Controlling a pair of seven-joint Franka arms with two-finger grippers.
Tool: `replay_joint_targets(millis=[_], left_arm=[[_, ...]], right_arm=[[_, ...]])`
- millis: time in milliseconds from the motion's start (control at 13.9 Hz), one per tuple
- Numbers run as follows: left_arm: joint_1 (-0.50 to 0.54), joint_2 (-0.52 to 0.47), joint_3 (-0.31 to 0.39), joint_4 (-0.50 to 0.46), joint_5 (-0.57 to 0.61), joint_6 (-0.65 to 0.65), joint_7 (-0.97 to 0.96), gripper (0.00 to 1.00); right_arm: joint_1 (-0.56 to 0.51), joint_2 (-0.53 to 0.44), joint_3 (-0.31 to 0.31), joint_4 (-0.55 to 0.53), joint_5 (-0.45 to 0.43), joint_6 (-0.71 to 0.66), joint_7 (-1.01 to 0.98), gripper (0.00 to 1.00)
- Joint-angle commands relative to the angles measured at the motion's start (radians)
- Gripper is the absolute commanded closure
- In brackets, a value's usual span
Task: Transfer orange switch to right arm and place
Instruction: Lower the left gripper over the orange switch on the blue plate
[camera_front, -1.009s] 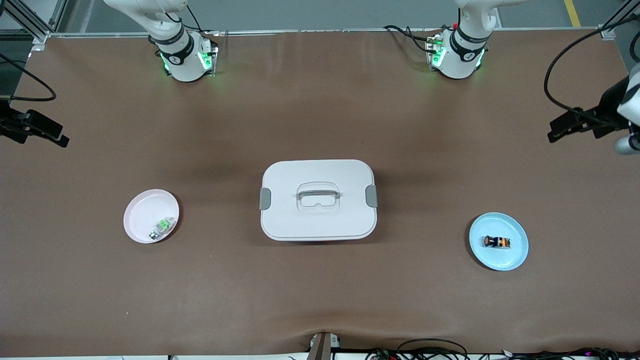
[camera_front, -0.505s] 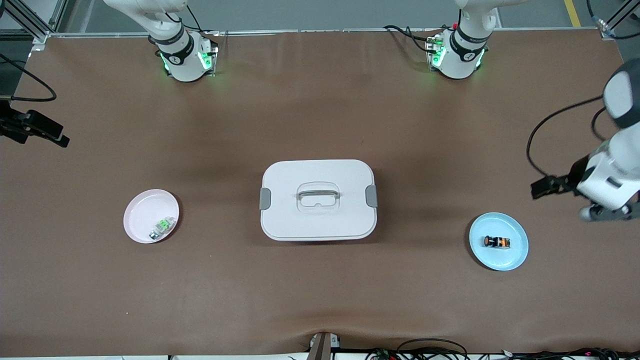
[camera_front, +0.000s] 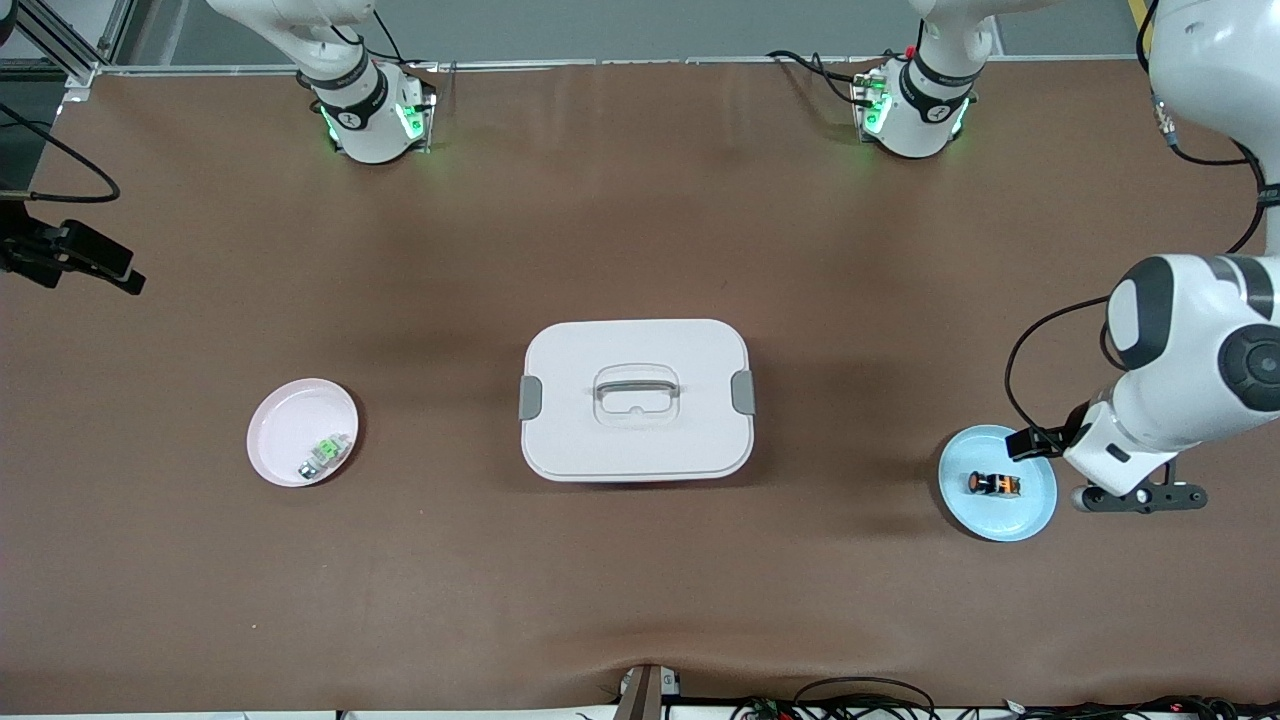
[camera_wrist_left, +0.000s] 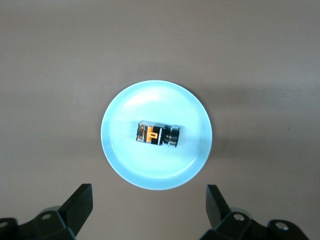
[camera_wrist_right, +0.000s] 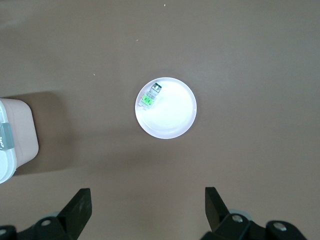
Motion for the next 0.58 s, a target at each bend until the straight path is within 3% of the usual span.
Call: replay_joint_targets(millis=[0, 505], left_arm=[[0.011, 0.047, -0.007, 0.007, 0.015, 0.042, 0.019, 0.0], [0.014, 0.17, -0.005, 0.014, 0.023, 0.155, 0.02, 0.0]], right_arm=[[0.012, -0.007, 0.002, -0.006, -0.012, -0.001, -0.017, 0.0], [0.012, -0.007, 0.002, -0.006, -0.033, 0.0, -0.056, 0.0]])
